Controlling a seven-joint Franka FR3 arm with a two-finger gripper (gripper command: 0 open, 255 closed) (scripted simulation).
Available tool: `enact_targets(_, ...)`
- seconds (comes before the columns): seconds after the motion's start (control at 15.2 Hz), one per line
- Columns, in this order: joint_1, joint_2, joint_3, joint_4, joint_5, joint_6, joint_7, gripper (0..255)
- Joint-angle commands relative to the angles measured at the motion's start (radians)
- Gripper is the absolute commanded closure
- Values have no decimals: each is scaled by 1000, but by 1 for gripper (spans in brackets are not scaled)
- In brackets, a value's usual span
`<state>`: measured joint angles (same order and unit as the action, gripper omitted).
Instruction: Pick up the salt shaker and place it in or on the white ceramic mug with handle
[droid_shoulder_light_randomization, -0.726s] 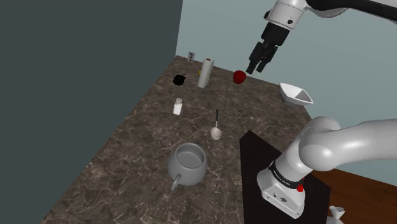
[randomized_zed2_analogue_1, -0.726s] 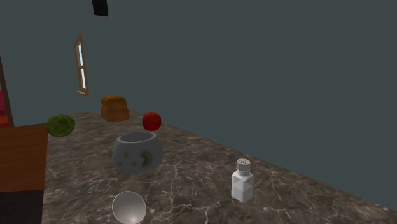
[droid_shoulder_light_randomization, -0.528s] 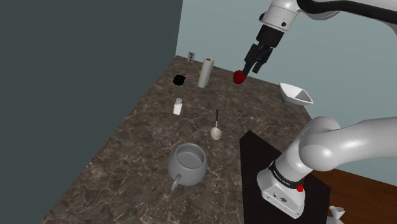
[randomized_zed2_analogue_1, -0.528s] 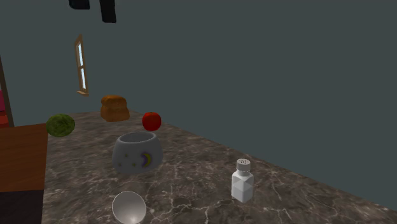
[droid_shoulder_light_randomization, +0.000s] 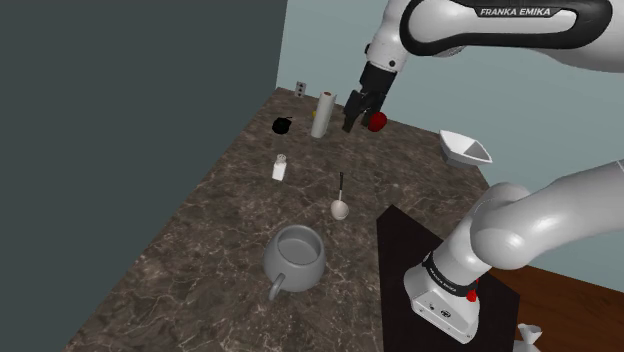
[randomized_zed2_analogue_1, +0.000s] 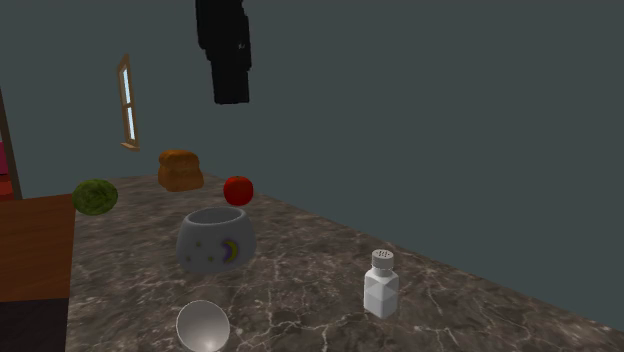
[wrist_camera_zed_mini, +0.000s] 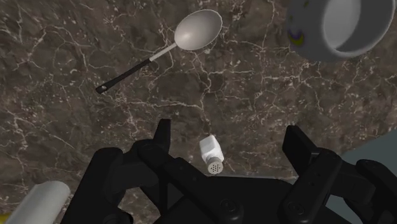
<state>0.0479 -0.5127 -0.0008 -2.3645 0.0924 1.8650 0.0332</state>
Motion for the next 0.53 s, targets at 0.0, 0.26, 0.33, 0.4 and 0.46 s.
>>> enact_targets(0.0, 1, 69, 4, 13, -5, 58, -5, 0)
enact_targets(0.26, 8, 211, 21, 48, -13, 165, 0, 0)
enact_targets(0.33, 9, 248, 25, 61, -16, 189, 1, 0)
enact_targets(0.4, 11, 284, 28, 74, -19, 213, 3, 0)
enact_targets(0.46, 12, 322, 32, 89, -23, 235, 6, 0)
